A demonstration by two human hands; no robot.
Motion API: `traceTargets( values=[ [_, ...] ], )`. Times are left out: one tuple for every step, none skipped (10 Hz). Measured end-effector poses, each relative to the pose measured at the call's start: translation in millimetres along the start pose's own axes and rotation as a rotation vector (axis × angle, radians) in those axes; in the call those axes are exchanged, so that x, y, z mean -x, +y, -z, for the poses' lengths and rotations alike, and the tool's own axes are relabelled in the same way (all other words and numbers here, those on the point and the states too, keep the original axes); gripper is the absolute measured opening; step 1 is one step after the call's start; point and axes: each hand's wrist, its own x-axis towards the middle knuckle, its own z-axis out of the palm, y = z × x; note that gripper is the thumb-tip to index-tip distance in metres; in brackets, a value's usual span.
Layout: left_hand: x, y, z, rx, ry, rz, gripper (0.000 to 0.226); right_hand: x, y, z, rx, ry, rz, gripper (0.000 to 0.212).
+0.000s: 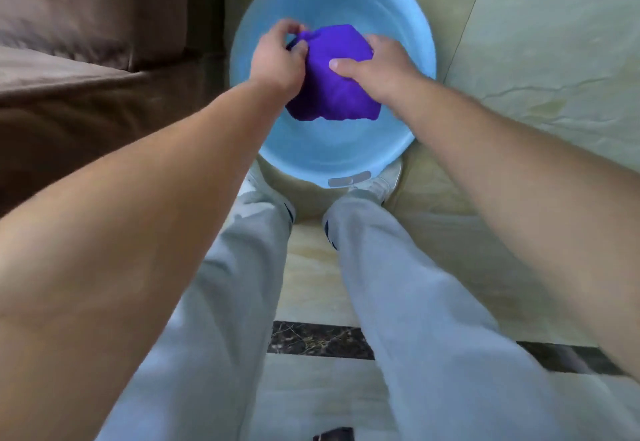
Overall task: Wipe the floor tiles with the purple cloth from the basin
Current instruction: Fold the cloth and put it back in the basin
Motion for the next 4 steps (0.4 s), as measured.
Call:
traceTargets(
  values=[
    [-47,-40,-22,-0.090,-0.002,0.041,0.030,-50,28,-30,0.188,0.030,0.015,0.040],
    [-70,-60,-36,-0.155,0.032,0.023,0.028,-77,54,-45,0.224,0.078,0.016,0.044],
    [-72,-67,-45,-0.196,0.048,0.050,0.038,-81,69,-49,0.206,0.089,0.004,0.048],
    [-58,-60,-36,-0.229,0.078,0.085,0.041,-72,67,-36,0.135,0.094,-0.065,0.065]
  ],
)
